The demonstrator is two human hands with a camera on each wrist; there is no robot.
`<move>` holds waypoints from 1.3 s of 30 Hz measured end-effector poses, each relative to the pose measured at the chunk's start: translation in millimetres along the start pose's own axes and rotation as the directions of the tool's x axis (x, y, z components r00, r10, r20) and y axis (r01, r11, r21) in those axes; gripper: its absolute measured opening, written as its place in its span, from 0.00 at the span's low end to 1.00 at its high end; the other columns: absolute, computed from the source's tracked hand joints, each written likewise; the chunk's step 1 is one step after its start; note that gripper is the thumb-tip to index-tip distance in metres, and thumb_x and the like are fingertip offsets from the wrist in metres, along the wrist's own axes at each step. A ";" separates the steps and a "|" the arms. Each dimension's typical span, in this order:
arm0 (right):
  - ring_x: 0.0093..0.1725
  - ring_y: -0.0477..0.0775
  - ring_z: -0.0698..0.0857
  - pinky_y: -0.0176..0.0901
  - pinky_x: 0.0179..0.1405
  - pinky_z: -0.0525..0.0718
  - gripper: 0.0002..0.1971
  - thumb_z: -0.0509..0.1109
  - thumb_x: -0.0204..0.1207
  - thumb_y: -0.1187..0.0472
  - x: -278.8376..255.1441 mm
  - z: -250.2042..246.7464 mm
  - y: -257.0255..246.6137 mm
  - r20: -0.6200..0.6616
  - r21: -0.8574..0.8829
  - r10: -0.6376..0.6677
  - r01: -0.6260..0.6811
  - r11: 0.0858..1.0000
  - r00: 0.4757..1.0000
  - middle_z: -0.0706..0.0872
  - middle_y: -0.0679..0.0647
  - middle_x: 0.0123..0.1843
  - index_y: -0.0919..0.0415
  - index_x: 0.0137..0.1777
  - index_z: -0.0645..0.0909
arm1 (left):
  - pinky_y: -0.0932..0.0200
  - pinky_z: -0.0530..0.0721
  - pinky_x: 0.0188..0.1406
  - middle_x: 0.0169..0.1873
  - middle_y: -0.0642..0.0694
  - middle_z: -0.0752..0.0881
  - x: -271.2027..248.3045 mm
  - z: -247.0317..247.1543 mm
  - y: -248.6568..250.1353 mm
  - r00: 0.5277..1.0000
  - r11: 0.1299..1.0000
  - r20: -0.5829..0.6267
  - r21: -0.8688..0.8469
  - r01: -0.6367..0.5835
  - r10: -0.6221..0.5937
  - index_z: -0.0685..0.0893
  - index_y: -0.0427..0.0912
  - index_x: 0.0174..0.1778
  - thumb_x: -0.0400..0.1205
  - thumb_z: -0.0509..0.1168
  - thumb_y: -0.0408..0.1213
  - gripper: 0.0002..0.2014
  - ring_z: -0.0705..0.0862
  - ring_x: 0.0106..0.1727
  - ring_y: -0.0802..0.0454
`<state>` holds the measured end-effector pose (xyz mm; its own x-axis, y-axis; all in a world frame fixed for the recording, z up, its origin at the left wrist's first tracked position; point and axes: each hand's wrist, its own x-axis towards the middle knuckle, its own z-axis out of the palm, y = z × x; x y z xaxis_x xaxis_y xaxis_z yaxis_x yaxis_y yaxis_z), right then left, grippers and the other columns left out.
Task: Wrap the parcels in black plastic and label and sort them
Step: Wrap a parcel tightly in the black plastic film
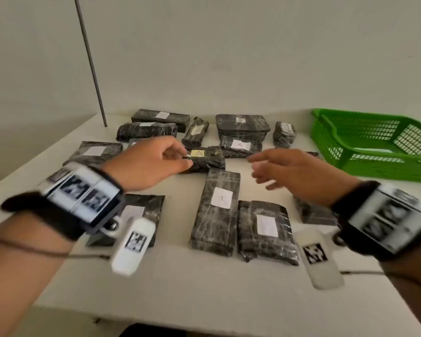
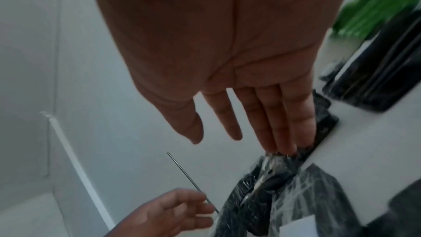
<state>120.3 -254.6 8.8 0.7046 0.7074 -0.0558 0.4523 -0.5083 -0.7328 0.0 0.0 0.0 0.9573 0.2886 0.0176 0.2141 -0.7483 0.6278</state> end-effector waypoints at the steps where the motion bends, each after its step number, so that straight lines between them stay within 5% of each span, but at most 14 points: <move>1: 0.61 0.53 0.91 0.54 0.67 0.89 0.12 0.65 0.89 0.47 24.0 3.8 1.8 0.030 0.000 0.023 -0.024 1.000 0.999 0.92 0.53 0.59 0.50 0.64 0.85 | 0.49 0.86 0.63 0.60 0.55 0.86 20.2 1.1 -3.9 0.999 0.998 0.013 0.046 0.035 -0.035 0.81 0.53 0.68 0.84 0.70 0.55 0.19 0.85 0.61 0.54; 4: 0.65 0.66 0.89 0.63 0.71 0.86 0.21 0.65 0.90 0.47 80.9 15.0 2.3 0.058 -0.100 0.137 -0.131 0.986 0.989 0.90 0.65 0.63 0.65 0.64 0.86 | 0.49 0.84 0.61 0.64 0.47 0.83 61.5 2.0 -5.1 0.977 0.953 0.066 0.242 0.180 -0.201 0.78 0.45 0.73 0.84 0.70 0.57 0.26 0.85 0.62 0.46; 7: 0.67 0.70 0.87 0.63 0.71 0.84 0.22 0.63 0.91 0.51 121.3 27.4 10.2 0.063 -0.209 0.195 -0.179 0.962 0.979 0.88 0.70 0.67 0.71 0.70 0.83 | 0.55 0.75 0.43 0.50 0.41 0.82 90.2 7.5 -17.8 0.958 0.897 0.092 0.385 0.217 -0.271 0.79 0.41 0.54 0.85 0.69 0.56 0.20 0.82 0.50 0.43; 9: 0.61 0.66 0.91 0.57 0.66 0.89 0.18 0.59 0.94 0.60 140.3 31.4 16.1 0.094 -0.312 0.199 -0.161 0.936 0.975 0.88 0.69 0.63 0.70 0.75 0.79 | 0.55 0.79 0.39 0.41 0.38 0.86 102.1 9.8 -23.0 0.946 0.893 0.120 0.383 0.236 -0.302 0.81 0.36 0.44 0.85 0.69 0.55 0.22 0.87 0.41 0.41; 13: 0.52 0.60 0.92 0.52 0.61 0.90 0.14 0.61 0.93 0.61 158.0 35.7 21.0 0.112 -0.360 0.130 -0.082 0.929 0.985 0.91 0.64 0.55 0.69 0.70 0.82 | 0.41 0.92 0.55 0.47 0.30 0.93 117.5 12.0 -18.4 0.952 0.940 0.141 0.252 0.230 -0.271 0.88 0.28 0.43 0.85 0.72 0.43 0.17 0.93 0.50 0.34; 17: 0.39 0.59 0.80 0.50 0.44 0.81 0.25 0.64 0.91 0.51 157.6 35.4 19.0 -0.021 -0.126 0.118 -0.120 0.985 0.993 0.83 0.67 0.40 0.79 0.55 0.86 | 0.42 0.90 0.49 0.42 0.33 0.91 120.6 13.3 -8.7 0.979 0.952 0.050 0.248 0.178 -0.196 0.87 0.31 0.43 0.84 0.73 0.40 0.13 0.92 0.47 0.36; 20: 0.42 0.63 0.86 0.61 0.53 0.88 0.19 0.68 0.89 0.53 147.9 20.7 15.6 -0.183 0.078 0.074 -0.061 0.995 0.980 0.91 0.69 0.47 0.71 0.55 0.88 | 0.50 0.83 0.37 0.44 0.36 0.91 118.6 8.0 -1.1 0.992 0.981 -0.085 0.162 0.110 -0.097 0.87 0.33 0.49 0.83 0.74 0.42 0.13 0.89 0.42 0.39; 23: 0.52 0.62 0.94 0.60 0.54 0.95 0.09 0.72 0.87 0.55 131.3 -2.2 9.0 -0.358 0.422 0.121 0.044 0.906 0.926 0.91 0.63 0.57 0.60 0.59 0.82 | 0.43 0.89 0.56 0.51 0.43 0.93 116.8 7.1 14.8 0.981 0.992 -0.193 -0.127 -0.010 -0.015 0.88 0.40 0.59 0.82 0.76 0.43 0.13 0.91 0.52 0.43; 26: 0.51 0.59 0.96 0.57 0.54 0.95 0.12 0.75 0.85 0.60 108.3 -25.3 2.2 -0.449 0.629 0.123 0.215 0.747 0.885 0.91 0.63 0.55 0.59 0.64 0.78 | 0.50 0.89 0.62 0.54 0.54 0.93 111.9 13.9 39.0 0.957 0.903 -0.288 -0.400 -0.157 0.039 0.88 0.51 0.62 0.83 0.75 0.42 0.12 0.92 0.55 0.55; 31: 0.61 0.56 0.93 0.62 0.69 0.88 0.34 0.78 0.71 0.41 74.3 -56.2 6.8 -0.547 0.491 -0.020 0.340 0.802 0.837 0.92 0.56 0.61 0.39 0.79 0.75 | 0.53 0.90 0.60 0.57 0.49 0.92 109.5 24.7 75.4 0.944 0.668 -0.329 -0.703 -0.244 -0.002 0.82 0.50 0.64 0.83 0.72 0.49 0.15 0.93 0.55 0.56; 33: 0.61 0.57 0.92 0.63 0.70 0.87 0.32 0.74 0.72 0.40 64.9 -58.0 10.4 -0.537 0.467 -0.076 0.371 0.803 0.840 0.91 0.55 0.61 0.35 0.78 0.76 | 0.53 0.91 0.54 0.54 0.44 0.94 106.8 28.7 81.6 0.959 0.518 -0.284 -0.819 -0.246 0.006 0.82 0.46 0.65 0.77 0.73 0.49 0.22 0.94 0.53 0.54; 35: 0.60 0.56 0.93 0.65 0.70 0.87 0.20 0.70 0.84 0.48 58.5 -57.2 11.6 -0.522 0.488 -0.096 0.389 0.781 0.848 0.92 0.54 0.59 0.40 0.75 0.79 | 0.54 0.91 0.50 0.51 0.42 0.95 105.0 31.9 82.7 0.962 0.414 -0.268 -0.871 -0.266 0.054 0.82 0.43 0.67 0.73 0.73 0.47 0.26 0.94 0.53 0.50; 37: 0.59 0.53 0.94 0.63 0.69 0.88 0.13 0.64 0.91 0.58 56.7 -58.0 10.5 -0.473 0.499 -0.120 0.377 0.780 0.873 0.94 0.52 0.58 0.47 0.72 0.80 | 0.59 0.92 0.46 0.49 0.42 0.95 105.7 31.2 82.2 0.957 0.381 -0.277 -0.879 -0.287 0.083 0.84 0.41 0.66 0.73 0.73 0.44 0.25 0.95 0.51 0.49; 39: 0.60 0.51 0.93 0.61 0.69 0.88 0.12 0.65 0.90 0.55 56.4 -59.2 11.7 -0.457 0.484 -0.138 0.376 0.790 0.879 0.94 0.52 0.59 0.49 0.71 0.81 | 0.62 0.91 0.44 0.48 0.43 0.95 107.2 29.5 83.2 0.952 0.397 -0.280 -0.865 -0.306 0.124 0.87 0.41 0.63 0.74 0.71 0.43 0.22 0.94 0.51 0.50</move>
<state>197.7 -249.7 37.2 0.8063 0.4677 0.3620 0.3577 0.1019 -0.9283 126.1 -48.9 31.2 0.8833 0.3495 0.3123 -0.3763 0.1318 0.9171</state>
